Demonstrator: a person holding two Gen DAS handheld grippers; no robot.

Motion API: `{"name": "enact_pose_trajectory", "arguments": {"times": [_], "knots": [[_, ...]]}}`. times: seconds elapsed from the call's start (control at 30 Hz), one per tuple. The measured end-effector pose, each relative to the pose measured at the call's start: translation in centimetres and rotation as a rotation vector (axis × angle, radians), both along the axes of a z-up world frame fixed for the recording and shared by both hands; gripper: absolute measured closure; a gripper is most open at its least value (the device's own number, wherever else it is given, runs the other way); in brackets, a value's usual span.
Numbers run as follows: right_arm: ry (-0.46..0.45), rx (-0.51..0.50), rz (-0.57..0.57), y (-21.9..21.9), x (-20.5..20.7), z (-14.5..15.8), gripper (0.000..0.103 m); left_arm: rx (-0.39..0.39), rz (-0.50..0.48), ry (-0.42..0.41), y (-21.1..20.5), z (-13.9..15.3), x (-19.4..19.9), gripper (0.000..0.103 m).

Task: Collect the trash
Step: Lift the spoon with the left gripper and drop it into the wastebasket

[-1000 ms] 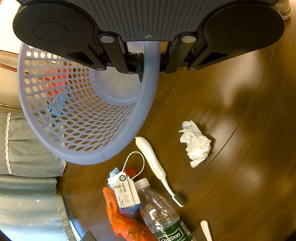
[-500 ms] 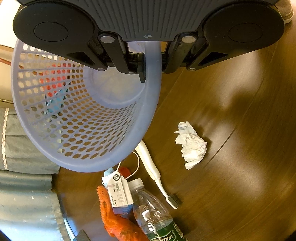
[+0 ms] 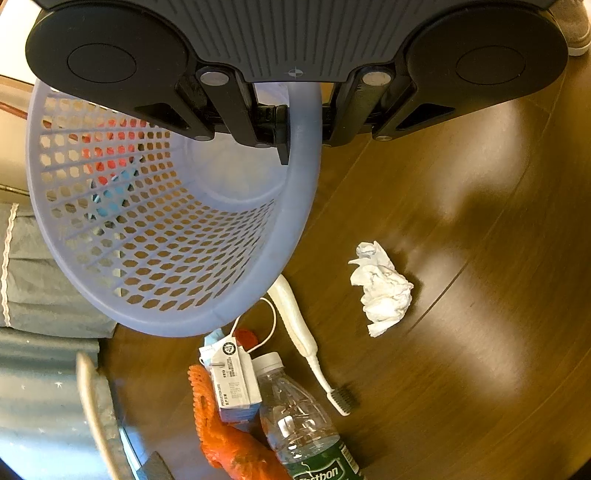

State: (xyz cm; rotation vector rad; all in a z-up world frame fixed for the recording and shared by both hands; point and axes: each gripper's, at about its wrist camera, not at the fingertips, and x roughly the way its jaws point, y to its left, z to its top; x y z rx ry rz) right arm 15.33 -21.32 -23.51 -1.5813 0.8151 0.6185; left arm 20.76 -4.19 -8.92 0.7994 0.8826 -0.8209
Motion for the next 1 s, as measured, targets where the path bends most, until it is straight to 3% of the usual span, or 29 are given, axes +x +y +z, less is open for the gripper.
{"name": "enact_pose_trajectory", "arguments": {"times": [0.33,1.0], "knots": [[0.004,-0.006,0.016,0.0,-0.3,0.0,0.103,0.023,-0.095,-0.019,-6.1,-1.5,1.9,0.074],[0.005,0.040,-0.039,-0.3,0.1,0.4,0.103,-0.025,-0.078,0.019,-11.6,-3.3,5.4,0.074]]}}
